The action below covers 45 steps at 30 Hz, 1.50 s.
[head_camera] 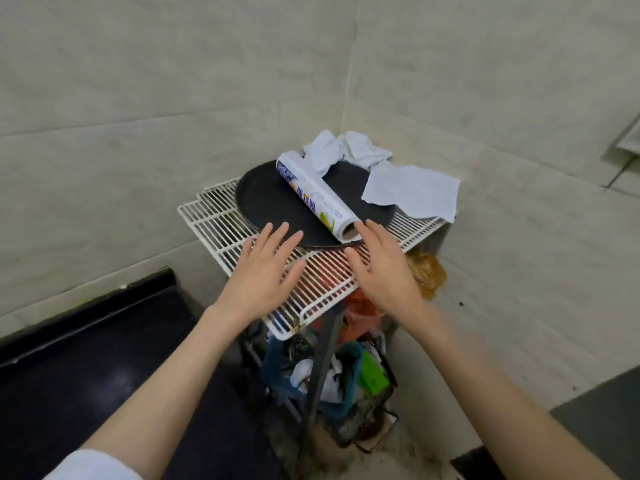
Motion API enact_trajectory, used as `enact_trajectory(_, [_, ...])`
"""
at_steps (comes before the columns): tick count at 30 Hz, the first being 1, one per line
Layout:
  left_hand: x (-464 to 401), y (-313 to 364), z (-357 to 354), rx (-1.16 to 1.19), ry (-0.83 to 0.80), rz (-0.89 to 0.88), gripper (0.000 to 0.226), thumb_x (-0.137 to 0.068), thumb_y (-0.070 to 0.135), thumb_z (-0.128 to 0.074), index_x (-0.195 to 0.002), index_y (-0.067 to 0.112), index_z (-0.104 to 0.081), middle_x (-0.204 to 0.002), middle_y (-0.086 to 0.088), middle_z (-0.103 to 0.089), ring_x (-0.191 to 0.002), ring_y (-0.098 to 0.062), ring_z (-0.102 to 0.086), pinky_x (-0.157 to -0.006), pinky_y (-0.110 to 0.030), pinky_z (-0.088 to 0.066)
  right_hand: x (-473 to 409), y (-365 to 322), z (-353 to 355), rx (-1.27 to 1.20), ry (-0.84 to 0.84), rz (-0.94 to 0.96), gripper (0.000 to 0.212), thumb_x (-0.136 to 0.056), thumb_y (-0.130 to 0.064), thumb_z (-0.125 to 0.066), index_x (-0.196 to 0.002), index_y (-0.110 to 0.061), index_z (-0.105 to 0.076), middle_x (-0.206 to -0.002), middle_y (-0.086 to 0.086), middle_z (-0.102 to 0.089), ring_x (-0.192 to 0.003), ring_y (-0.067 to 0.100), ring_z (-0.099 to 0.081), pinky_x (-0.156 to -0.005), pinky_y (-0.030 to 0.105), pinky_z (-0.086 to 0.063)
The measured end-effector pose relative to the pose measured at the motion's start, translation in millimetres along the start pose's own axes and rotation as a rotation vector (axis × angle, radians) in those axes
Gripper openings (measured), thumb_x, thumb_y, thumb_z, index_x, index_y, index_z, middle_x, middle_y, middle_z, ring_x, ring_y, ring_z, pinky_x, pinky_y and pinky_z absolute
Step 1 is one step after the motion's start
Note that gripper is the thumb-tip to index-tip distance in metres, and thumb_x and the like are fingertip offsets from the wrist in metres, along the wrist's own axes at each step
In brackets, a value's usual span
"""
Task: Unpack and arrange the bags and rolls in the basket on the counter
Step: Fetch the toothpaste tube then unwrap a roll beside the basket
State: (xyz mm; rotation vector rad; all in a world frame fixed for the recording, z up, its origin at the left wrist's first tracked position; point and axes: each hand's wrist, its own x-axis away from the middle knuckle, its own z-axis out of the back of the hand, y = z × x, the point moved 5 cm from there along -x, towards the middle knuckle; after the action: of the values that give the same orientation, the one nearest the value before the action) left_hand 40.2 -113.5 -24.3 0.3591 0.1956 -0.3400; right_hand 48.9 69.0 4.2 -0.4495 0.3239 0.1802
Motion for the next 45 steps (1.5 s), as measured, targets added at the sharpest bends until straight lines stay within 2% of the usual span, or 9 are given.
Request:
enact_trajectory(10, [-82,9,-39,0.034,-0.144,0.120,0.052,-0.096,0.048,-0.024,-0.145,0.034,-0.014,-0.158,0.007,-0.007,-0.145,-0.014,0.005,-0.116,-0.045,0.003,-149,7,-41,-0.218,-0.341,0.213,0.038,-0.098,-0.024,-0.038,-0.130,-0.007,-0.049,-0.141,0.011,-0.045,-0.131,0.024,-0.039,-0.105,0.030,-0.028])
enact_trajectory(21, [-103,22,-48,0.139,-0.200,0.061,0.051,-0.096,0.045,-0.029,-0.144,0.037,-0.017,-0.156,0.013,-0.012,-0.144,-0.009,-0.004,-0.116,-0.040,-0.007,-198,44,-66,-0.351,-0.480,-0.038,0.049,-0.090,-0.029,-0.055,-0.135,-0.013,-0.044,-0.134,0.009,-0.055,-0.116,0.025,-0.055,-0.082,0.024,-0.037])
enact_trajectory(26, [-104,19,-42,0.169,-0.175,0.073,0.046,-0.097,0.038,-0.034,-0.142,0.035,-0.028,-0.155,0.010,-0.021,-0.144,-0.010,-0.010,-0.117,-0.041,-0.011,-201,49,-72,-0.581,-0.532,-0.205,0.058,-0.084,-0.022,-0.065,-0.137,-0.019,-0.042,-0.130,0.009,-0.058,-0.088,0.016,-0.060,-0.062,0.022,-0.048])
enact_trajectory(30, [-103,6,-35,0.237,-0.106,0.181,0.040,-0.097,0.030,-0.041,-0.136,0.025,-0.043,-0.151,0.001,-0.033,-0.142,-0.012,-0.021,-0.113,-0.025,-0.013,-199,53,-78,-0.711,-0.559,-0.292,0.065,-0.082,-0.016,-0.068,-0.139,-0.017,-0.037,-0.130,0.012,-0.058,-0.096,0.023,-0.065,-0.079,0.038,-0.055])
enact_trajectory(32, [-103,-2,-29,0.332,-0.012,0.312,0.038,-0.096,0.026,-0.043,-0.134,0.019,-0.047,-0.145,-0.002,-0.043,-0.135,-0.012,-0.034,-0.106,-0.017,-0.020,-198,54,-81,-0.750,-0.573,-0.350,0.067,-0.081,-0.015,-0.070,-0.139,-0.013,-0.037,-0.128,0.013,-0.059,-0.097,0.026,-0.066,-0.078,0.038,-0.055])
enact_trajectory(36, [-112,-14,-18,0.684,0.178,0.646,0.041,-0.096,0.021,-0.044,-0.136,0.010,-0.043,-0.135,-0.008,-0.052,-0.123,-0.020,-0.050,-0.104,-0.027,-0.037,-192,44,-84,-0.884,-0.662,-0.381,0.039,-0.081,-0.013,-0.069,-0.118,-0.006,-0.060,-0.102,0.012,-0.070,-0.083,0.023,-0.070,-0.076,0.038,-0.058])
enact_trajectory(38, [-117,-13,-16,0.987,0.223,0.773,0.031,-0.096,0.020,-0.044,-0.125,0.010,-0.052,-0.122,-0.007,-0.058,-0.106,-0.019,-0.059,-0.091,-0.028,-0.049,-184,37,-80,-0.982,-0.704,-0.407,0.034,-0.081,-0.014,-0.069,-0.114,-0.007,-0.063,-0.097,0.013,-0.072,-0.080,0.024,-0.071,-0.071,0.037,-0.059])
enact_trajectory(42, [-111,-12,1,1.263,0.295,0.773,0.026,-0.097,0.020,-0.045,-0.116,0.006,-0.057,-0.103,-0.009,-0.069,-0.082,-0.016,-0.069,-0.064,-0.021,-0.057,-164,10,-63,-1.065,-0.802,-0.217,0.030,-0.082,-0.015,-0.067,-0.112,-0.017,-0.065,-0.096,0.009,-0.074,-0.083,0.024,-0.072,-0.069,0.035,-0.058])
enact_trajectory(45, [-85,-20,23,1.269,0.401,0.752,0.026,-0.095,0.022,-0.048,-0.116,0.008,-0.056,-0.093,-0.004,-0.071,-0.074,-0.013,-0.069,-0.060,-0.023,-0.057,-145,-21,-45,-1.026,-0.807,0.031,0.033,-0.083,-0.013,-0.066,-0.111,-0.030,-0.063,-0.102,-0.002,-0.073,-0.088,0.018,-0.071,-0.072,0.030,-0.059])
